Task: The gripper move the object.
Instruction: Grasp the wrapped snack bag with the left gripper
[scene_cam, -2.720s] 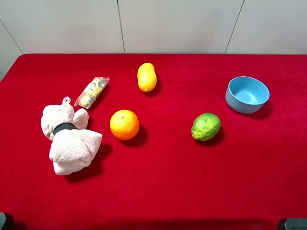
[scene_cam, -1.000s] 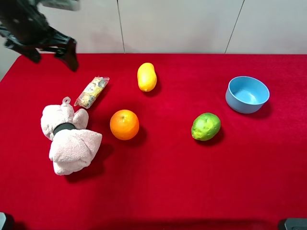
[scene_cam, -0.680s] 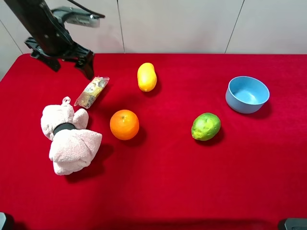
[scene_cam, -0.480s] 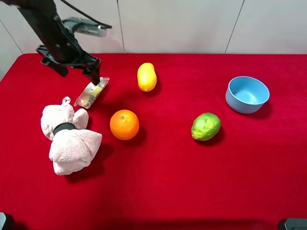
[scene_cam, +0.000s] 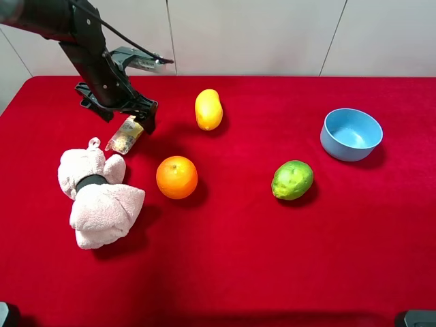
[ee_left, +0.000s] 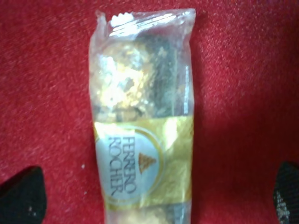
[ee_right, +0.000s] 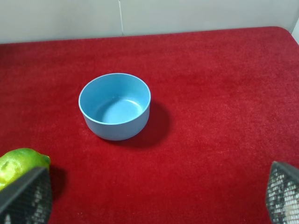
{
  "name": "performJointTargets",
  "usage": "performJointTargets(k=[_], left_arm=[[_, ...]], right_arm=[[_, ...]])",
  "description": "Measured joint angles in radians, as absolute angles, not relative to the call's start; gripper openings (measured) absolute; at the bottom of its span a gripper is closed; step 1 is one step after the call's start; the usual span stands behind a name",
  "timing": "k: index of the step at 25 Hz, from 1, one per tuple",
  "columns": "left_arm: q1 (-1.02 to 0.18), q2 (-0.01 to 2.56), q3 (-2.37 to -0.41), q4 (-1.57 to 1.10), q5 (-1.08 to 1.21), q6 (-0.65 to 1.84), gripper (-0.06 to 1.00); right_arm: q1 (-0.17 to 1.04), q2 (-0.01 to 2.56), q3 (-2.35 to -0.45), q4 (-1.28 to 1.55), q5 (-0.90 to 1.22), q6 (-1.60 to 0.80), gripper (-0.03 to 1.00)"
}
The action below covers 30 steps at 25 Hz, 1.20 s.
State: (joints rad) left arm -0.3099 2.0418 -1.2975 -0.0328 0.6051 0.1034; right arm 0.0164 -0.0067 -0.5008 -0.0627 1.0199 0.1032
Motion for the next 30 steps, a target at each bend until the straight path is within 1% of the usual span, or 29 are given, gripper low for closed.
performJointTargets(k=[8, 12, 20, 28, 30], left_arm=[[-0.310, 2.099, -1.298, -0.054, 0.555, 0.084, 0.96], [-0.310, 2.108, -1.298, -0.054, 0.534, 0.066, 0.95], [-0.310, 2.120, -1.298, -0.054, 0.533, 0.059, 0.83], [-0.310, 2.121, -1.298, -0.054, 0.544, 0.058, 0.79], [-0.310, 2.121, -1.298, -0.054, 0.549, 0.057, 0.76]], right_arm=[[0.016, -0.007, -0.501, -0.063, 1.020, 0.103, 0.69], [0.016, -0.007, -0.501, -0.063, 1.020, 0.103, 0.69], [0.016, -0.007, -0.501, -0.063, 1.020, 0.103, 0.69], [0.016, -0.007, -0.501, -0.063, 1.020, 0.103, 0.69], [0.016, -0.007, -0.501, -0.063, 1.020, 0.103, 0.69]])
